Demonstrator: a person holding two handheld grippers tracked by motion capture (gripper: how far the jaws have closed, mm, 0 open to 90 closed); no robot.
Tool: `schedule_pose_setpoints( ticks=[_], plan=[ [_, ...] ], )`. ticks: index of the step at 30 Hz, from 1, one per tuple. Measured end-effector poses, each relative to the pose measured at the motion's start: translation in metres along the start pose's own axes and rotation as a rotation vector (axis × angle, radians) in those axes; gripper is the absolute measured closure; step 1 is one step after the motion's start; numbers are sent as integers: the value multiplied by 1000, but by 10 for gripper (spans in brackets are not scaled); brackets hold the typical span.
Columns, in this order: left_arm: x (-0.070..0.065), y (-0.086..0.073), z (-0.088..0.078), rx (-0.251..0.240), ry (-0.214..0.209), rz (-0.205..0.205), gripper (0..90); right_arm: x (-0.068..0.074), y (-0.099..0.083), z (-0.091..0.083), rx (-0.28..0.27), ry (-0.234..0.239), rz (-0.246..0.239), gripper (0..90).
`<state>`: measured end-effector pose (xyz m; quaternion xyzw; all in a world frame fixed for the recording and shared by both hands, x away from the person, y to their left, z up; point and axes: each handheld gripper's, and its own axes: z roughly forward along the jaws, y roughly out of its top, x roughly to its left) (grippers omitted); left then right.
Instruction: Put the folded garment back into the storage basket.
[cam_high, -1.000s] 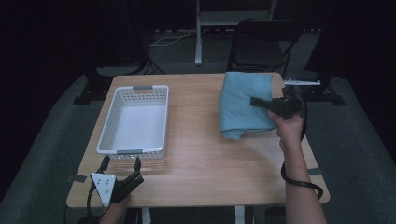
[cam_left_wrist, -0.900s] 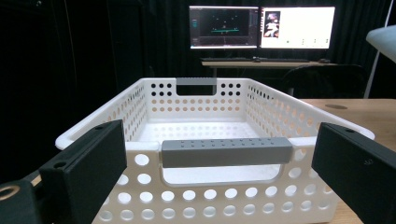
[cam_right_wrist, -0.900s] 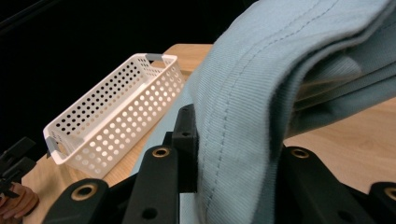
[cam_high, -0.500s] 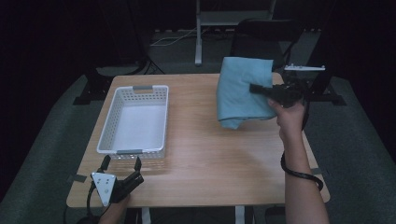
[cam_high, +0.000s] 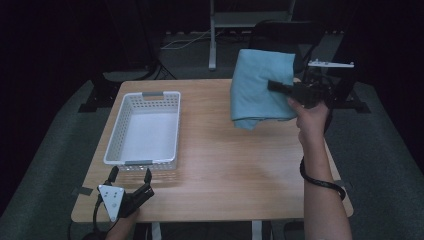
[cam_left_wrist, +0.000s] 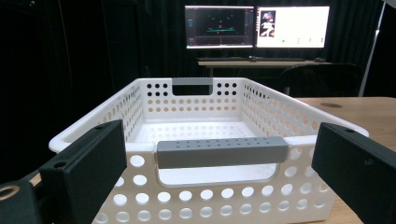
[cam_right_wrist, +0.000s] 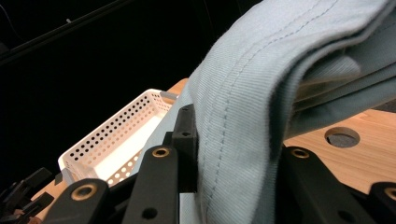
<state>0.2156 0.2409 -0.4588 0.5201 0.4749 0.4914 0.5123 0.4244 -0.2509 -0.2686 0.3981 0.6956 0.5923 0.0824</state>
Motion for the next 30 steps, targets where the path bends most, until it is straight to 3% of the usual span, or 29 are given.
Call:
schedule_pose_setpoints(
  ticks=[23, 30],
  plan=[
    [0, 0, 0, -9, 5, -5, 45, 17, 0, 27, -3, 43, -5, 706],
    [0, 0, 0, -9, 6, -6, 45, 25, 0, 42, -20, 83, 2, 705]
  ],
)
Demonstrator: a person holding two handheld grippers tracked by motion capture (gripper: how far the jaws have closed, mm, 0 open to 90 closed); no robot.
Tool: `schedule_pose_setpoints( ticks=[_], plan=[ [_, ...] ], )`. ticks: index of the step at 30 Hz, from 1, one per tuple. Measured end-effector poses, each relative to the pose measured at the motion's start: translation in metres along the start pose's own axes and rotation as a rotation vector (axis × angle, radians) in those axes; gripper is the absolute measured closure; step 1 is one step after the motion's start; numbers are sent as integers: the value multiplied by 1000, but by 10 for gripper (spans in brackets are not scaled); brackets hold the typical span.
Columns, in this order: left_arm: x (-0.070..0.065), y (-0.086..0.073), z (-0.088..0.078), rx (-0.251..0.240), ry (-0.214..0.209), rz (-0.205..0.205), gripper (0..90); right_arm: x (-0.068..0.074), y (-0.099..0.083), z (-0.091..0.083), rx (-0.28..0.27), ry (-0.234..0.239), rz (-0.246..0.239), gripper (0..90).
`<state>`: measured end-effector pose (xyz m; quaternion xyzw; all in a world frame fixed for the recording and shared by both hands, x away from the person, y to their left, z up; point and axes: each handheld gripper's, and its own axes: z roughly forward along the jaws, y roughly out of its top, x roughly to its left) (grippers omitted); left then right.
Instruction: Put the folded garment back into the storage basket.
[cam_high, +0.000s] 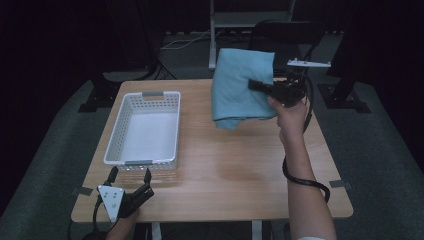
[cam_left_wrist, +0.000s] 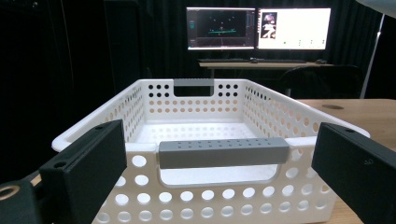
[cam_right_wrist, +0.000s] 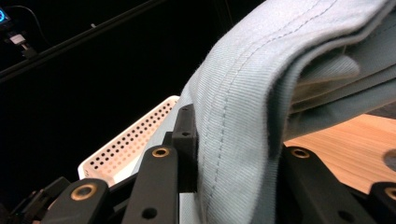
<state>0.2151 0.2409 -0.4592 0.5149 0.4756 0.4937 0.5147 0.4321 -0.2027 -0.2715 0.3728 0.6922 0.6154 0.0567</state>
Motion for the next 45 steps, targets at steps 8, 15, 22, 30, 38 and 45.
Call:
schedule_pose_setpoints(
  ticks=[8, 15, 22, 30, 38, 45],
  plan=[
    [0, 0, 0, -1, 1, 0, 45, 13, 2, 21, 6, 26, -13, 705],
    [0, 0, 0, -1, 0, -1, 45, 27, 2, 44, 19, 44, -28, 705],
    [0, 0, 0, -2, -1, -1, 45, 43, 2, 70, 30, 70, -46, 705],
    [0, 0, 0, -2, -1, -1, 45, 56, 1, 95, 29, 104, -39, 705],
    [0, 0, 0, -3, -1, -1, 45, 73, 0, 124, 40, 136, -47, 705],
    [0, 0, 0, -3, -2, -1, 45, 83, -2, 145, 56, 155, -50, 705]
  ],
)
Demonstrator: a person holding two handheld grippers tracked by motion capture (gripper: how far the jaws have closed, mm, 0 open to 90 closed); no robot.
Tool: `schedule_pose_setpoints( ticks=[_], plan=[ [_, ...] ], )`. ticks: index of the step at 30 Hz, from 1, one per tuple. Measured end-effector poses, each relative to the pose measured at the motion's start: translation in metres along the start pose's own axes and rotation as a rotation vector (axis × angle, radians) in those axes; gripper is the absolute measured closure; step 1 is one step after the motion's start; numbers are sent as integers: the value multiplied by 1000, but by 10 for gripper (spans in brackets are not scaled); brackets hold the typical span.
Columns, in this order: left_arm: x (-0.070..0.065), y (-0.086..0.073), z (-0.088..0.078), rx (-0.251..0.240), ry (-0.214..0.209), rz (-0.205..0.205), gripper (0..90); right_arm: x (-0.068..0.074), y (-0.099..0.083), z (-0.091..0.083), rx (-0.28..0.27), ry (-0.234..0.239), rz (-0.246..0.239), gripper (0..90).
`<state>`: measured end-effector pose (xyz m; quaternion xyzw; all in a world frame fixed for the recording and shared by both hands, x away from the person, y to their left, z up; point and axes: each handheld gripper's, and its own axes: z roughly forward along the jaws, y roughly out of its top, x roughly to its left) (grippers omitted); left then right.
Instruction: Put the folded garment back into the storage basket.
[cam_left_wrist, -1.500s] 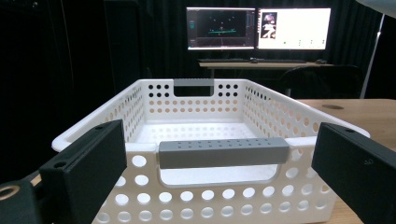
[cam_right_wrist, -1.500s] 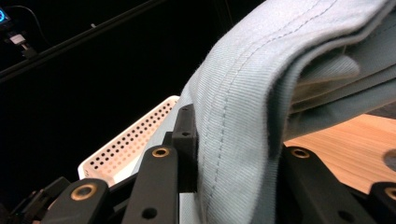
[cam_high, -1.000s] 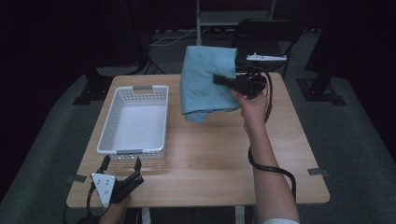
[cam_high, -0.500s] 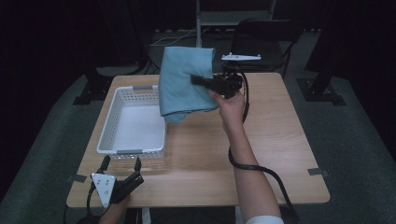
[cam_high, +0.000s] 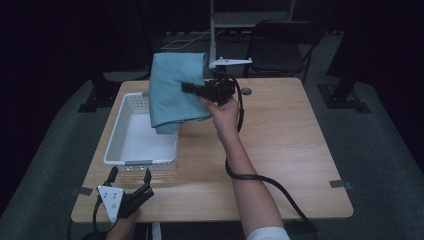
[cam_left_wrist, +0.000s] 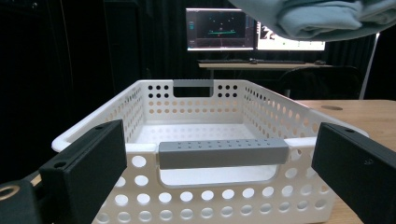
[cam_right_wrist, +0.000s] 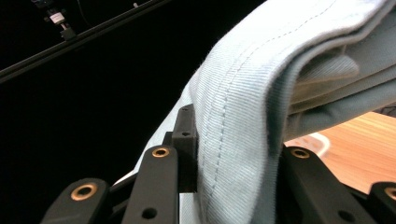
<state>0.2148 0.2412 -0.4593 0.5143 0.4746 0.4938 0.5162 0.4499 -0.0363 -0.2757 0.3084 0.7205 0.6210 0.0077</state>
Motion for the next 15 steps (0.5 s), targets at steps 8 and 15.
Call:
schedule_pose_setpoints(
  ticks=[8, 15],
  plan=[
    [0, 0, 0, -1, 2, 0, 45, 9, -5, 31, 3, 44, 13, 705],
    [0, 0, -1, -5, 1, -2, 45, 16, -8, 53, -9, 94, 31, 704]
  ],
)
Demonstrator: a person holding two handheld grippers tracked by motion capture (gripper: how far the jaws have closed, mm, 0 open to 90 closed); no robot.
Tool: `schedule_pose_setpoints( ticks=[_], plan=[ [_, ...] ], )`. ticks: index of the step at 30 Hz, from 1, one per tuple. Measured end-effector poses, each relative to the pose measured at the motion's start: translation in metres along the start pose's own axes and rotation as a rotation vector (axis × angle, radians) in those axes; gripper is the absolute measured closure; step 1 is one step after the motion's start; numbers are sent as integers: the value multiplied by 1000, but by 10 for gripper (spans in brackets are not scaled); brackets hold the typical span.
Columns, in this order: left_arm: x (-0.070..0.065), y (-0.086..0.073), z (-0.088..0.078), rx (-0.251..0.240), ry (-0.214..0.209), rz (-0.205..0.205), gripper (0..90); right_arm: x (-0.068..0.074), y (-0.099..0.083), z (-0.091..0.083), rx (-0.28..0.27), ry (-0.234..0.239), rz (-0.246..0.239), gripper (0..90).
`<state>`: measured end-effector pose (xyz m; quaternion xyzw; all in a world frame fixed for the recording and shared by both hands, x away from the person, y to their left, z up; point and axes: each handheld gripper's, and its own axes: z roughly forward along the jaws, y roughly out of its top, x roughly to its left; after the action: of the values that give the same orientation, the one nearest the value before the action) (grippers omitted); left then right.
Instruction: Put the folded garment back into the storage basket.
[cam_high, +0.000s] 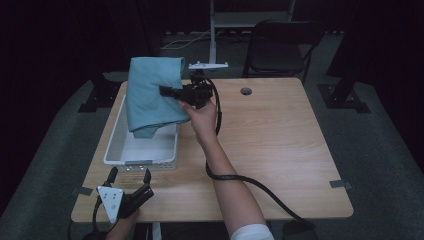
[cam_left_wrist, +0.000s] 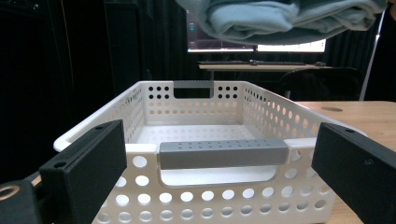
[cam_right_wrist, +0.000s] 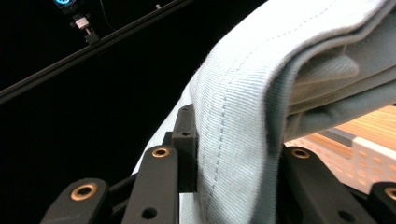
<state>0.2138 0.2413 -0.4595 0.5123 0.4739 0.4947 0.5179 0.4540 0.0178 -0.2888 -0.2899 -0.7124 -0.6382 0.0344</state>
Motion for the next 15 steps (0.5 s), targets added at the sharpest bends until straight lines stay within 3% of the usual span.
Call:
schedule_pose_setpoints(
  ticks=[7, 11, 15],
  plan=[
    [0, 0, 0, 1, -1, 1, 45, 10, 0, 21, 31, -4, -28, 704],
    [0, 0, 0, 2, -3, 1, 45, 15, 2, 33, 33, 23, -25, 704],
    [0, 0, 0, 0, -4, 0, 45, 24, 4, 46, 46, 15, -55, 704]
  ],
)
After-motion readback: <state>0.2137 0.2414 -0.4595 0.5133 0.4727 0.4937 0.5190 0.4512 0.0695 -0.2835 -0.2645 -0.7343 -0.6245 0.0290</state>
